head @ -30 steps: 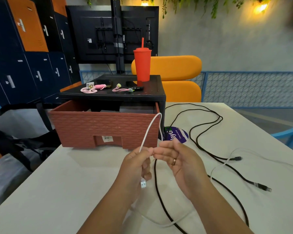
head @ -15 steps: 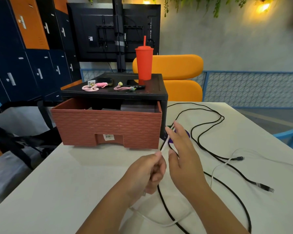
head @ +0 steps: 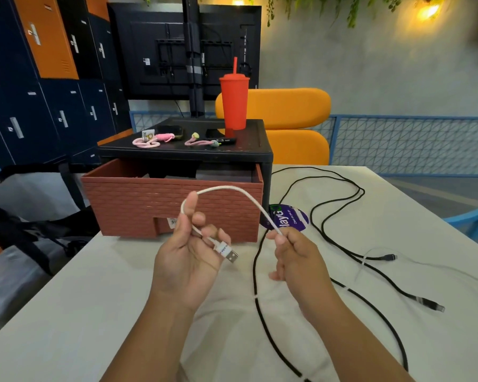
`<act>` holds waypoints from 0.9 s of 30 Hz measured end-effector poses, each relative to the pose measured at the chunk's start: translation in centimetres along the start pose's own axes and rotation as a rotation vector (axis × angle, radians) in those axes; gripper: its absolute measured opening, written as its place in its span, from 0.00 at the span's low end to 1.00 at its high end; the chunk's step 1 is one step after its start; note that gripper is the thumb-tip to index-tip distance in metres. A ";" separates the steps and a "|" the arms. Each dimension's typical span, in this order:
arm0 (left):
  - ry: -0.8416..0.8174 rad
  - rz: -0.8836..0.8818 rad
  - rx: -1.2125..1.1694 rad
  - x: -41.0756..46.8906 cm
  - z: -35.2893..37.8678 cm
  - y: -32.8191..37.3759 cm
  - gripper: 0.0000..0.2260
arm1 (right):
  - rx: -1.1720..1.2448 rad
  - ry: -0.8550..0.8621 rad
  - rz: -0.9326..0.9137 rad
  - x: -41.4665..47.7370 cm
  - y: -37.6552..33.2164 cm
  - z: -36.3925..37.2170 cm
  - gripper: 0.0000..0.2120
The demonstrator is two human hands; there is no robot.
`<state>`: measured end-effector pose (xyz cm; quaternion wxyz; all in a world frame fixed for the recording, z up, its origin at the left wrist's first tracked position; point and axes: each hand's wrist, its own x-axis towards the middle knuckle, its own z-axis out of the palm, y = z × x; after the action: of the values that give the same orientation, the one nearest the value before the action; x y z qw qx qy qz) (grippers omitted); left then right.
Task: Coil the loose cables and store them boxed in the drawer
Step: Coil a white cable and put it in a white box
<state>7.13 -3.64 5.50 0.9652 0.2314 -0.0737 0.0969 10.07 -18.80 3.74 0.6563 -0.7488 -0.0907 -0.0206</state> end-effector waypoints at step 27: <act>-0.220 0.396 1.834 -0.4 -2.6 -1.6 0.12 | -1.021 0.098 -0.454 -0.1 -1.5 -3.6 0.06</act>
<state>7.30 -3.86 2.43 0.3601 0.8915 -0.0973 0.2570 10.07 -22.15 5.68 0.1932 -0.9314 -0.1974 -0.2373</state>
